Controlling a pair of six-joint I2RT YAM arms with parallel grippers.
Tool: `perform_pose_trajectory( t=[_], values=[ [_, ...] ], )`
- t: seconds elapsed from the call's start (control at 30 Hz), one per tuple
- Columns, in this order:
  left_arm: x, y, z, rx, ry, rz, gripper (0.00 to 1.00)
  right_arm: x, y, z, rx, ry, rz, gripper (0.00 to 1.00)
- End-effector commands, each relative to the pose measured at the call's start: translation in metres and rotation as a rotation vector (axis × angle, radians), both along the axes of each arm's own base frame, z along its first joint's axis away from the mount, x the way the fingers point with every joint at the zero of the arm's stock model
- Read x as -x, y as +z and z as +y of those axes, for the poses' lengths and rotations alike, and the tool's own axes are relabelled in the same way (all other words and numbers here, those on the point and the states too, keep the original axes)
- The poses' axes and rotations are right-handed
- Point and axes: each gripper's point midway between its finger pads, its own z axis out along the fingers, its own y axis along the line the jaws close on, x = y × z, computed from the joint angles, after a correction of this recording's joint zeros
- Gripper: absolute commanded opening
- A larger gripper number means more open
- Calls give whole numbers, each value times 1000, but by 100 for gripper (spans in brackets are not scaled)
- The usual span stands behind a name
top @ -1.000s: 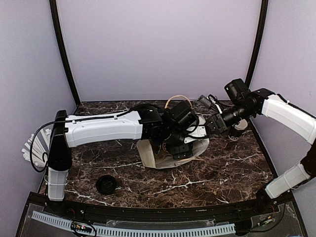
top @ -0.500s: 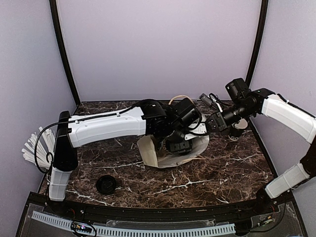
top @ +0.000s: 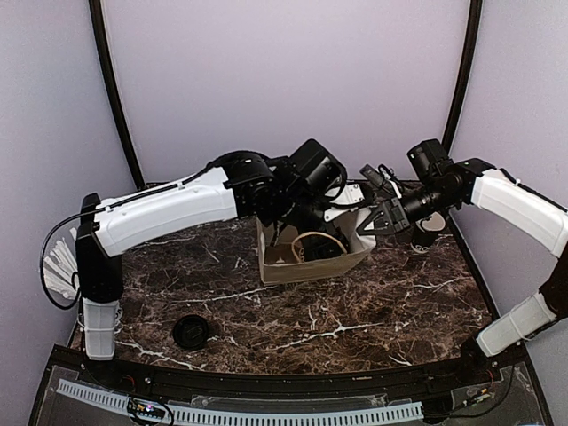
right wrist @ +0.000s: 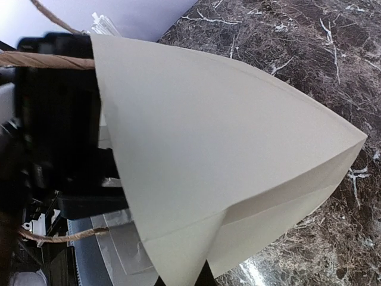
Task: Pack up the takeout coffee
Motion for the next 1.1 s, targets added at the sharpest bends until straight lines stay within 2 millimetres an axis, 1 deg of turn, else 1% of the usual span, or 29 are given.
perform_pose_trajectory(
  t=[0.0,0.03,0.17,0.23,0.33,0.4,0.43,0.47,0.53,0.63,0.67,0.7,0.73,0.77,0.83,0.9,0.97,1.0,1.07],
  values=[
    [10,94,8,244,3,-35,65,-6,15,0,-33,-5,-30,0],
    [12,103,9,271,-3,-33,65,-7,14,-1,-31,-9,-30,0],
    [19,119,10,324,-21,-17,64,-11,13,-2,-28,-24,-32,0],
    [23,121,10,335,-31,-2,63,-11,14,-4,-26,-25,-42,0],
    [26,116,9,329,-40,22,62,-9,13,-5,-18,-26,-56,0],
    [38,105,5,309,-101,75,62,-8,10,-7,-10,-25,-63,0],
    [43,95,5,281,-123,101,62,-7,9,-8,-7,-22,-65,0],
    [54,87,0,266,-182,141,61,-6,8,-8,-5,-22,-63,0],
    [68,71,-3,223,-242,190,60,-5,6,-9,-3,-22,-60,0],
    [84,58,-8,174,-293,199,59,-4,4,-9,0,-23,-53,0],
    [81,54,-8,147,-288,167,59,-4,4,-9,1,-23,-53,0],
    [83,53,-9,130,-285,138,60,-4,3,-9,2,-24,-50,0],
    [73,52,-8,101,-249,76,59,-3,3,-9,1,-23,-49,0],
    [74,51,-8,87,-249,55,60,-3,3,-9,0,-23,-48,0],
    [69,48,-6,51,-237,15,59,-2,4,-9,-4,-23,-49,0],
    [64,39,-4,7,-225,-4,59,-2,4,-9,-6,-21,-45,0],
    [57,22,-3,-50,-209,-14,58,0,4,-9,-10,-15,-48,0],
    [56,16,-1,-73,-210,-11,57,0,4,-9,-9,-13,-48,0],
    [56,-2,0,-130,-223,-3,57,2,3,-10,-10,-10,-46,0]
  ],
)
